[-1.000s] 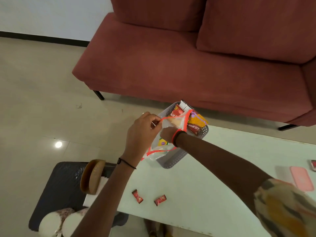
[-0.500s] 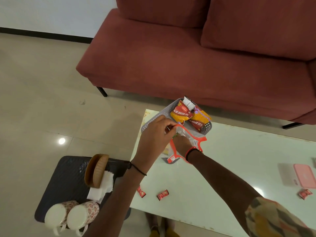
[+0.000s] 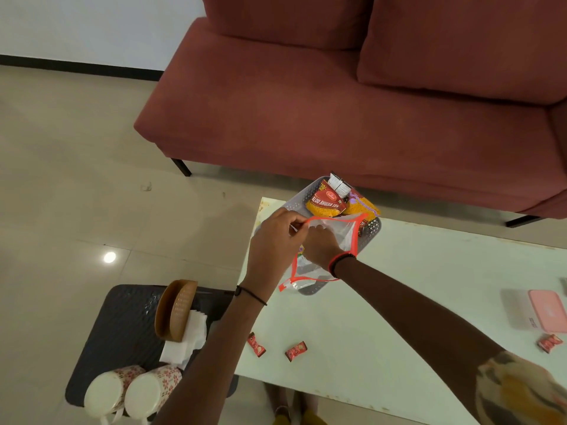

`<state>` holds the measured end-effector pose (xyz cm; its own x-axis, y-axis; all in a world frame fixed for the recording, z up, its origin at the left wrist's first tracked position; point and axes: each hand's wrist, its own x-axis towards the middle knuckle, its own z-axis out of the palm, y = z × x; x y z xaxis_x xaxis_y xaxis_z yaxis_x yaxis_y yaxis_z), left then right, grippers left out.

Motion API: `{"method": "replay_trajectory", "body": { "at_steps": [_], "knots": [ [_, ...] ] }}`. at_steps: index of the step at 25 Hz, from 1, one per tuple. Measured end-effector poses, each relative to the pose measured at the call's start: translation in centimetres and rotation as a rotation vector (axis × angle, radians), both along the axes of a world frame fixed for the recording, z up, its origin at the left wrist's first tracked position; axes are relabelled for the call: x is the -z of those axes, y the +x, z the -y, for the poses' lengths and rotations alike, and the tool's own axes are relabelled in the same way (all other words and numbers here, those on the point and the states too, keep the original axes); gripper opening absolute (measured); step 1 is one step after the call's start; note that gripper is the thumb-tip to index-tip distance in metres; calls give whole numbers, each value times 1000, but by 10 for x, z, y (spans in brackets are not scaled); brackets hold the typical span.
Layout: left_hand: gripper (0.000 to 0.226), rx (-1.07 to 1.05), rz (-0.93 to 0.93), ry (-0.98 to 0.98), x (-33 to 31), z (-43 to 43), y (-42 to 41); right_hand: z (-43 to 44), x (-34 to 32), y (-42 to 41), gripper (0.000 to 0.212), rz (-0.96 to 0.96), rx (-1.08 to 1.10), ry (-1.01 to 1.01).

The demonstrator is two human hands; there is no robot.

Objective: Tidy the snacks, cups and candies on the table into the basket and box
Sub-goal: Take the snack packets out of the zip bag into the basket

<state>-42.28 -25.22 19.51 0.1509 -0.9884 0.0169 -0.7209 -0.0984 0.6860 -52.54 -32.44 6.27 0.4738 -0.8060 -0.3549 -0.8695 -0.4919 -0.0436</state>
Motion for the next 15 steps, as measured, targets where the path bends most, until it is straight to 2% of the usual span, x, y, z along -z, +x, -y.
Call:
{"method": "replay_trajectory", "body": {
  "at_steps": [3, 8, 12, 15],
  "knots": [
    [18, -59, 18, 13, 4, 7, 11, 1, -28, 7, 32, 146, 50, 30],
    [14, -177, 71, 66, 0, 25, 34, 4, -92, 13, 25, 320, 55, -84],
    [15, -205, 60, 127, -9, 38, 61, 10, -134, 8, 30, 481, 141, -157],
    [17, -209, 40, 152, -18, 47, 78, 13, -158, 1, 47, 744, 210, -151]
  ]
}}
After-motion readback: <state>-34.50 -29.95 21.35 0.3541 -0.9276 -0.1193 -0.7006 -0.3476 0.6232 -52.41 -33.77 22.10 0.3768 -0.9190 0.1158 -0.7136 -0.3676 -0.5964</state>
